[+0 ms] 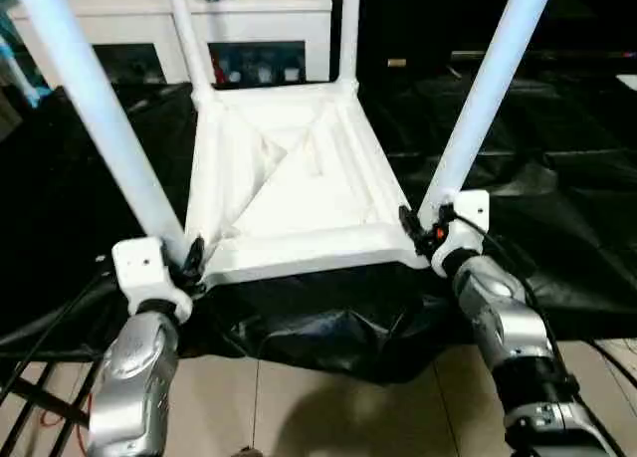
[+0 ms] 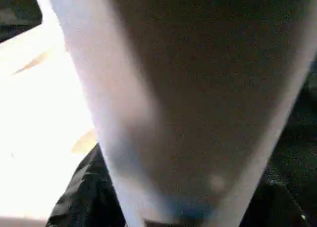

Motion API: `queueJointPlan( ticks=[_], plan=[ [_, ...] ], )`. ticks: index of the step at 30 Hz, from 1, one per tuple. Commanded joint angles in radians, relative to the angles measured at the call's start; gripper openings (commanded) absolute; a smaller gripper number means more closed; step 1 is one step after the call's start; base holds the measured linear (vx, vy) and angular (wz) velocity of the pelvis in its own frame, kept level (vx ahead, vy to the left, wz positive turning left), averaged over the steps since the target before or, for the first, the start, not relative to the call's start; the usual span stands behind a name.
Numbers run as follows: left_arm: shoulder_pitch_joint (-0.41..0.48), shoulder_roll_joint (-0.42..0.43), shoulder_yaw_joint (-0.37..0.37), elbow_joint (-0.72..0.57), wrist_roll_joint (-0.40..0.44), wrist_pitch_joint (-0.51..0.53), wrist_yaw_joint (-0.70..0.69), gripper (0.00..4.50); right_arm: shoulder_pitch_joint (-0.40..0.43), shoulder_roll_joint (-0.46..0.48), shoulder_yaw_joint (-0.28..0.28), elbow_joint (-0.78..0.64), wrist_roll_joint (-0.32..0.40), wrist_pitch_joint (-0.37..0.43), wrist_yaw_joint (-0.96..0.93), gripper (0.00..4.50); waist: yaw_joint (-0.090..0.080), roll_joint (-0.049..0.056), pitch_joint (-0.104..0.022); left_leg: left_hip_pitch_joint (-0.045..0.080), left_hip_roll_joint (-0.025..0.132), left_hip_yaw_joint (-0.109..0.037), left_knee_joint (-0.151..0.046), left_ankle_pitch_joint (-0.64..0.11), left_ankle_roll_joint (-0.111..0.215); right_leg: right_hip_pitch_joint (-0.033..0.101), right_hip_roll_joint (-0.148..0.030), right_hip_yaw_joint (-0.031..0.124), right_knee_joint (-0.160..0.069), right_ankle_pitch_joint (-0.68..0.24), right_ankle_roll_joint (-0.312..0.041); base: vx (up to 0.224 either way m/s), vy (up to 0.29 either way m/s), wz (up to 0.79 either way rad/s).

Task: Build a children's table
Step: Flip table

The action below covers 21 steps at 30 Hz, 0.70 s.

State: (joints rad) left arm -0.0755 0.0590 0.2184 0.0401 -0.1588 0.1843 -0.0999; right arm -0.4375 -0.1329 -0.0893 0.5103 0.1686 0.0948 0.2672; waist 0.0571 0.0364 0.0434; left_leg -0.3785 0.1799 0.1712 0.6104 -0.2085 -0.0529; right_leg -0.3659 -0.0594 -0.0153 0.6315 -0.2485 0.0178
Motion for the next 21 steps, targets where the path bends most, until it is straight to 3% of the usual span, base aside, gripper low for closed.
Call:
queueJointPlan(
  ticks=[1, 2, 3, 4, 5, 6, 7, 9, 10, 11, 12, 13, 14, 16, 17, 19, 21],
  plan=[
    [-0.029, -0.022, 0.016, 0.027, -0.088, 0.008, -0.022, 2.21, 0.022, 0.003, -0.026, -0.034, 0.017, 0.013, -0.03, 2.05, 0.0, -0.007, -0.055, 0.016, 0.041, -0.01, -0.07, -0.091, 0.027, 0.027, -0.064, 0.034, -0.071, 0.074, -0.223, 0.0, 0.0, 0.0],
    [-0.035, -0.02, 0.014, 0.019, -0.096, 0.015, -0.032, 2.21, 0.03, -0.002, -0.016, -0.05, 0.006, 0.015, -0.029, 2.02, 0.004, -0.017, -0.057, 0.014, 0.043, -0.011, -0.069, -0.073, 0.035, 0.03, -0.064, 0.034, -0.066, 0.086, -0.216, 0.0, 0.0, 0.0],
    [-0.039, -0.018, 0.012, 0.013, -0.102, 0.023, -0.037, 2.21, 0.035, -0.005, -0.01, -0.059, -0.004, 0.016, -0.029, 2.02, 0.005, -0.012, -0.059, 0.015, 0.044, -0.012, -0.068, -0.061, 0.041, 0.028, -0.064, 0.033, -0.065, 0.098, -0.215, 0.0, 0.0, 0.0],
    [-0.049, -0.002, -0.005, 0.02, -0.08, 0.004, -0.055, 2.21, 0.051, 0.002, -0.012, -0.082, 0.006, 0.009, -0.018, 2.36, 0.001, -0.044, -0.058, 0.011, 0.044, -0.007, -0.069, -0.05, 0.054, 0.029, -0.06, 0.031, -0.067, 0.113, -0.213, 0.0, 0.0, 0.0],
    [-0.052, 0.006, -0.015, 0.024, -0.066, -0.003, -0.061, 2.21, 0.059, 0.006, -0.015, -0.091, 0.012, 0.003, -0.013, 2.56, 0.015, -0.025, -0.06, 0.018, 0.044, -0.008, -0.067, -0.046, 0.064, 0.021, -0.063, 0.033, -0.063, 0.111, -0.207, 0.0, 0.0, 0.0],
    [-0.054, 0.025, -0.039, 0.026, -0.032, -0.008, -0.07, 2.21, 0.073, 0.011, -0.024, -0.112, 0.029, -0.001, -0.003, 2.69, 0.015, -0.015, -0.06, 0.02, 0.045, -0.008, -0.066, -0.05, 0.067, 0.015, -0.063, 0.034, -0.064, 0.111, -0.207, 0.0, 0.0, 0.0],
    [-0.054, 0.041, -0.071, 0.012, 0.013, -0.004, -0.071, 2.21, 0.091, 0.007, -0.032, -0.146, 0.051, 0.004, 0.018, 2.71, 0.015, -0.011, -0.062, 0.013, 0.047, -0.013, -0.069, -0.041, 0.064, 0.021, -0.061, 0.031, -0.06, 0.135, -0.2, 0.0, 0.0, 0.0],
    [-0.062, 0.039, -0.072, 0.007, 0.013, -0.001, -0.069, 2.21, 0.094, 0.004, -0.039, -0.163, 0.058, 0.0, 0.019, 2.78, 0.018, -0.016, -0.062, 0.012, 0.047, -0.014, -0.07, -0.036, 0.06, 0.022, -0.059, 0.03, -0.056, 0.181, -0.192, 0.0, 0.0, 0.0],
    [-0.069, 0.036, -0.07, 0.007, 0.011, -0.001, -0.067, 2.18, 0.097, 0.003, -0.045, -0.173, 0.061, -0.008, 0.014, 3.03, 0.021, -0.019, -0.064, 0.013, 0.046, -0.012, -0.067, -0.035, 0.056, 0.022, -0.06, 0.029, -0.057, 0.196, -0.195, 0.0, 0.0, 0.0],
    [-0.071, 0.036, -0.069, 0.012, 0.014, -0.004, -0.068, 2.18, 0.101, 0.003, -0.05, -0.178, 0.06, -0.019, 0.007, 3.03, 0.022, -0.015, -0.065, 0.012, 0.045, -0.013, -0.067, -0.028, 0.055, 0.022, -0.06, 0.029, -0.054, 0.207, -0.196, 0.0, 0.0, 0.0],
    [-0.071, 0.036, -0.069, 0.012, 0.014, -0.004, -0.068, 2.14, 0.101, 0.003, -0.05, -0.178, 0.06, -0.019, 0.007, 3.16, 0.024, -0.018, -0.065, 0.011, 0.045, -0.011, -0.065, -0.026, 0.055, 0.02, -0.059, 0.029, -0.054, 0.219, -0.194, 0.0, 0.0, 0.0],
    [-0.067, 0.039, -0.072, 0.027, 0.02, -0.007, -0.067, 2.13, 0.117, 0.01, -0.066, -0.197, 0.068, -0.039, -0.005, 3.2, 0.023, -0.007, -0.063, 0.012, 0.044, -0.01, -0.067, -0.054, 0.047, 0.015, -0.059, 0.03, -0.059, 0.198, -0.194, 0.0, 0.0, 0.0],
    [-0.066, 0.039, -0.075, 0.032, 0.022, -0.006, -0.067, 2.13, 0.128, 0.014, -0.077, -0.222, 0.076, -0.045, -0.013, 3.26, 0.026, -0.016, -0.062, 0.012, 0.045, -0.01, -0.07, -0.073, 0.04, 0.017, -0.06, 0.031, -0.061, 0.177, -0.188, 0.0, 0.0, 0.0],
    [-0.067, 0.041, -0.08, 0.037, 0.023, -0.007, -0.065, 2.13, 0.14, 0.018, -0.086, -0.252, 0.086, -0.047, -0.019, 3.47, 0.024, -0.015, -0.061, 0.009, 0.045, -0.012, -0.073, -0.09, 0.031, 0.019, -0.06, 0.03, -0.063, 0.149, -0.182, 0.0, 0.0, 0.0],
    [-0.068, 0.041, -0.082, 0.039, 0.025, -0.008, -0.062, 2.13, 0.15, 0.019, -0.093, -0.275, 0.093, -0.05, -0.022, 3.56, 0.021, -0.022, -0.059, 0.009, 0.045, -0.011, -0.075, -0.095, 0.031, 0.019, -0.059, 0.03, -0.065, 0.138, -0.179, 0.0, 0.0, 0.0],
    [-0.076, 0.029, -0.077, 0.054, 0.018, -0.007, -0.057, 2.13, 0.192, 0.017, -0.106, -0.374, 0.13, -0.064, 0.005, 3.7, 0.024, -0.023, -0.057, 0.013, 0.048, -0.01, -0.077, -0.129, 0.032, 0.014, -0.062, 0.034, -0.071, 0.081, -0.165, 0.0, 0.0, 0.0],
    [-0.085, 0.022, -0.067, 0.071, 0.012, 0.001, -0.049, 2.13, 0.235, 0.0, -0.133, -0.457, 0.136, -0.076, -0.004, 3.79, 0.02, -0.026, -0.055, 0.01, 0.047, -0.011, -0.079, -0.135, 0.027, 0.014, -0.061, 0.032, -0.074, 0.05, -0.155, 0.0, 0.0, 0.0]
  ],
)
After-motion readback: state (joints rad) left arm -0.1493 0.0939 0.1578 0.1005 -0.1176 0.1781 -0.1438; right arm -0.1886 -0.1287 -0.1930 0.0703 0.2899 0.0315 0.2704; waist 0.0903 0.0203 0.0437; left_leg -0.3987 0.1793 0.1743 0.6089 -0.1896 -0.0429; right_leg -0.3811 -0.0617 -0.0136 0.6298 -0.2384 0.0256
